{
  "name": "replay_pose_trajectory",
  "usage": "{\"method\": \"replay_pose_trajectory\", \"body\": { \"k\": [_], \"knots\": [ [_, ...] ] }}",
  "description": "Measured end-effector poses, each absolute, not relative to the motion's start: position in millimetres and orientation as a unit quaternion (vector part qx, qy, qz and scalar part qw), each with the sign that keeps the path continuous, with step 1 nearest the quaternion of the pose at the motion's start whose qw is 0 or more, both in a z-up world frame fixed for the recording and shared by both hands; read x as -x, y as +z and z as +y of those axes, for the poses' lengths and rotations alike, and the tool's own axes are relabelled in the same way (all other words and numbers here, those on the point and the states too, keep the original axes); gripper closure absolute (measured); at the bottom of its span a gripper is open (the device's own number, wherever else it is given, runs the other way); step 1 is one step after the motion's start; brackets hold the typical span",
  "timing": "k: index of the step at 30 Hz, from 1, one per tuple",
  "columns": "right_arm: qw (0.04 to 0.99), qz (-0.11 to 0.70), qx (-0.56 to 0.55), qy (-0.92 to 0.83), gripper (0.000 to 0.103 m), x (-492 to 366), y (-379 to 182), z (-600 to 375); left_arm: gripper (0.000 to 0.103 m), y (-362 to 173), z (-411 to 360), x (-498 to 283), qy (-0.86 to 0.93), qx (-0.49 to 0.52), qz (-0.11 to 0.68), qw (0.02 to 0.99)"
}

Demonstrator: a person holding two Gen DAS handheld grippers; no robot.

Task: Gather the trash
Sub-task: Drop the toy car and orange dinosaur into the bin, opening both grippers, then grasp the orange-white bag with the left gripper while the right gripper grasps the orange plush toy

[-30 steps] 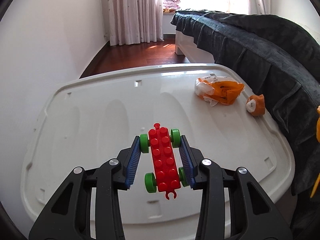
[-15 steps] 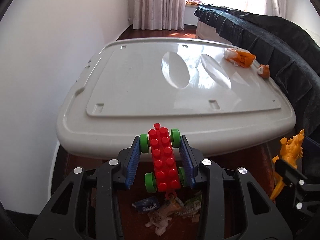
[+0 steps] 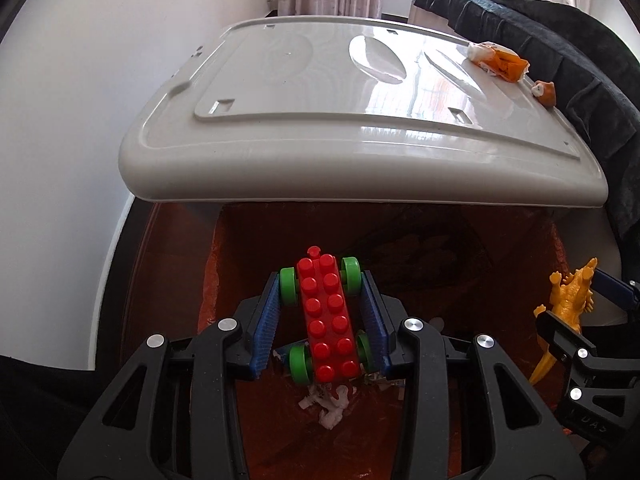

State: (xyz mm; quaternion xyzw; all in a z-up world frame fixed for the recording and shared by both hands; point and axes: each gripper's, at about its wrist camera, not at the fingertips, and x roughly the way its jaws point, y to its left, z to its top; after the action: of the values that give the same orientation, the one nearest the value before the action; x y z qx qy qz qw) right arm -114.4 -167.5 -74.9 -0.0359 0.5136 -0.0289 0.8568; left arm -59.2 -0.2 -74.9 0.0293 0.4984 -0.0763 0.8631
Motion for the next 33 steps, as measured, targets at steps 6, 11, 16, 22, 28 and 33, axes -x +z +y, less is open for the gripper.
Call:
{"method": "replay_pose_trajectory", "body": {
  "k": [6, 11, 16, 22, 28, 33],
  "knots": [
    [0.852, 0.521, 0.035, -0.039, 0.025, 112.8, -78.3, -168.7, 0.064, -76.8, 1.1, 60.5, -0.074, -0.027, 0.501, 0.862],
    [0.857, 0.512, 0.010, -0.053, 0.005, 114.0, -75.1, -175.9, 0.035, -76.0, 1.7, 61.4, -0.071, -0.009, 0.500, 0.863],
    [0.871, 0.486, -0.008, -0.071, 0.005, 112.9, -62.1, -188.9, 0.025, -62.9, -1.5, 61.9, -0.065, -0.011, 0.474, 0.878],
    [0.884, 0.458, -0.021, -0.093, 0.005, 111.5, -44.9, -208.8, 0.022, -46.4, -6.2, 56.8, -0.090, -0.003, 0.443, 0.892],
    [0.906, 0.408, -0.010, -0.114, 0.005, 107.1, -5.4, -229.3, 0.022, -22.0, -34.1, 36.8, -0.144, -0.014, 0.417, 0.897],
    [0.924, 0.359, -0.001, -0.134, 0.005, 102.5, 37.4, -252.6, 0.016, -0.3, -76.6, 4.5, -0.198, -0.020, 0.389, 0.899]
  ]
}}
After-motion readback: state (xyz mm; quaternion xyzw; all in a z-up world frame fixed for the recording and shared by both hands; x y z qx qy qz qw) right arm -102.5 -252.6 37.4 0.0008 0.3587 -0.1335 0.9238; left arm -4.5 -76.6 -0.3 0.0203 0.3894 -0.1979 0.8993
